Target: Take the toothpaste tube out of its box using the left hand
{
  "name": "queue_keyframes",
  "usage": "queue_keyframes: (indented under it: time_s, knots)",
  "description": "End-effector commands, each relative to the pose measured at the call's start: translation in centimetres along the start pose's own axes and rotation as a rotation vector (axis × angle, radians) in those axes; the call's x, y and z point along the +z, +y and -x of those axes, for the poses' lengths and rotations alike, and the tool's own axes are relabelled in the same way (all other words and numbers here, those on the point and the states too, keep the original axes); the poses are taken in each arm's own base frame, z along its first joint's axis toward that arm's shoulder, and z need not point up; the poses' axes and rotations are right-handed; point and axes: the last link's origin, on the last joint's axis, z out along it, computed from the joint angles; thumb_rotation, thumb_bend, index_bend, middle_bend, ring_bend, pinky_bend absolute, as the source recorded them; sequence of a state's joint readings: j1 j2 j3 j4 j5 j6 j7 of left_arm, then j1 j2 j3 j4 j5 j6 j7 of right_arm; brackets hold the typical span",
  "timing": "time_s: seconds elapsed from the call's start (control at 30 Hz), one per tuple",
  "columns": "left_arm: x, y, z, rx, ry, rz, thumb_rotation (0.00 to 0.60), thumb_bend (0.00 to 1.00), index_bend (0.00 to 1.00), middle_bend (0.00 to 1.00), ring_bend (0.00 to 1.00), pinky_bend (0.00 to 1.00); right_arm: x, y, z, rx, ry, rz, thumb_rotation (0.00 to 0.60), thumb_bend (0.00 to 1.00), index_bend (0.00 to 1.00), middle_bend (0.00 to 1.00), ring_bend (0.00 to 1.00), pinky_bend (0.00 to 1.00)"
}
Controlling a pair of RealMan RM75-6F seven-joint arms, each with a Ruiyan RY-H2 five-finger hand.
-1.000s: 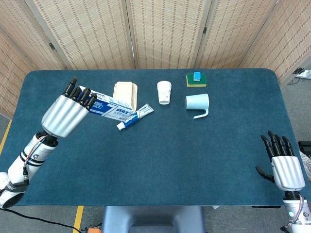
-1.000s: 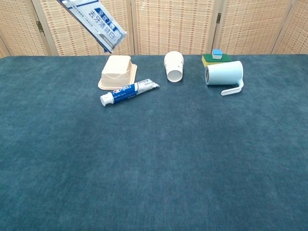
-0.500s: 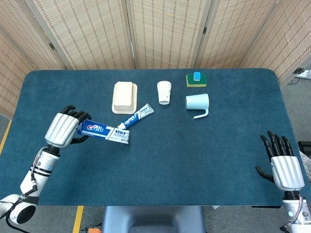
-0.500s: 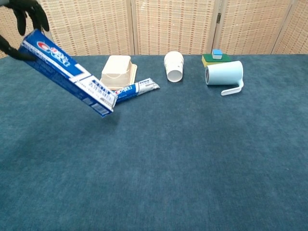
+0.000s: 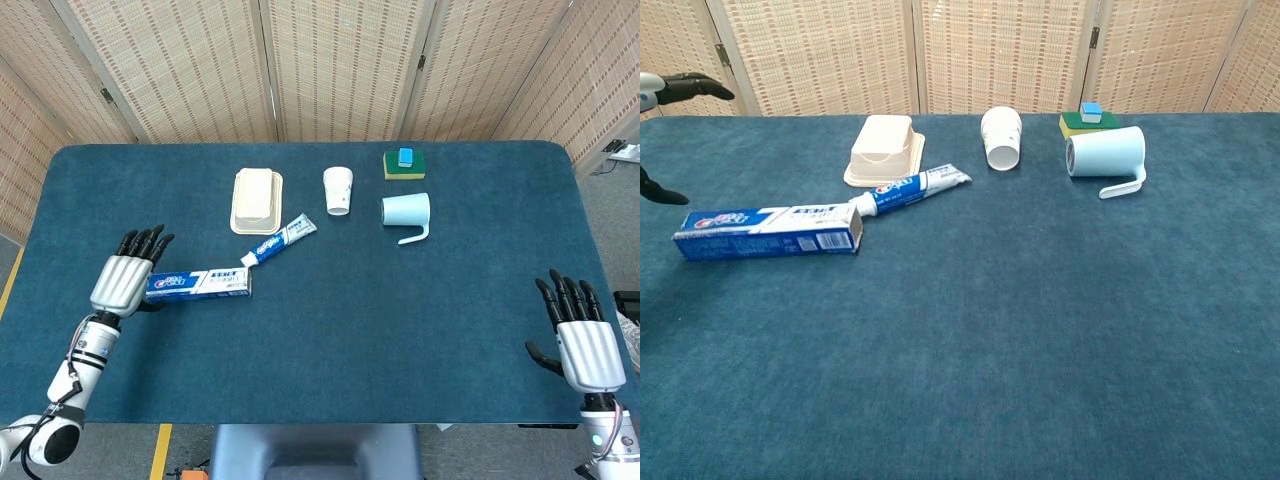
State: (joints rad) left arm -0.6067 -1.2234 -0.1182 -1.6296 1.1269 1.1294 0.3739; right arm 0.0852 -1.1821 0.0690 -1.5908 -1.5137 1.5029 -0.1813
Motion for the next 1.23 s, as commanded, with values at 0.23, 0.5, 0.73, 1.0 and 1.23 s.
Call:
queue_keyframes:
  time_s: [0.23,0.5,0.73,1.0,1.23]
  knots:
    - [-2.5,0.2,-0.3,0.191,-0.034,-0.025,0.600,0.12,0.00,0.00,0.00,0.00,0.0,0.1,-0.1,0.003,0.002,0.007,0.600,0.25,0.00,0.00,0.00,0.00]
    - [-10.3,-2.2,2.8,0.055,0.095,0.024,0.600,0.12,0.00,0.00,0.00,0.00,-0.1,0.2,-0.1,0.002,-0.003,0.012,0.600,0.25,0.00,0.00,0.00,0.00]
    - [-14.8,-5.4,3.9,-0.137,0.145,0.015,0.600,0.13,0.00,0.00,0.00,0.00,0.3,0.2,0.3,-0.012,-0.013,0.029,0.600,0.25,0.00,0.00,0.00,0.00]
    - [-17.7,-8.1,5.1,-0.055,0.093,-0.203,0.600,0.13,0.00,0.00,0.00,0.00,0.7,0.1,0.5,-0.027,-0.019,0.044,0.600,0.25,0.00,0.00,0.00,0.00]
    - [-18.5,-8.3,4.0,-0.071,0.149,-0.260,0.600,0.13,0.00,0.00,0.00,0.00,1.1,0.3,0.4,-0.016,-0.023,0.051,0.600,0.25,0.00,0.00,0.00,0.00]
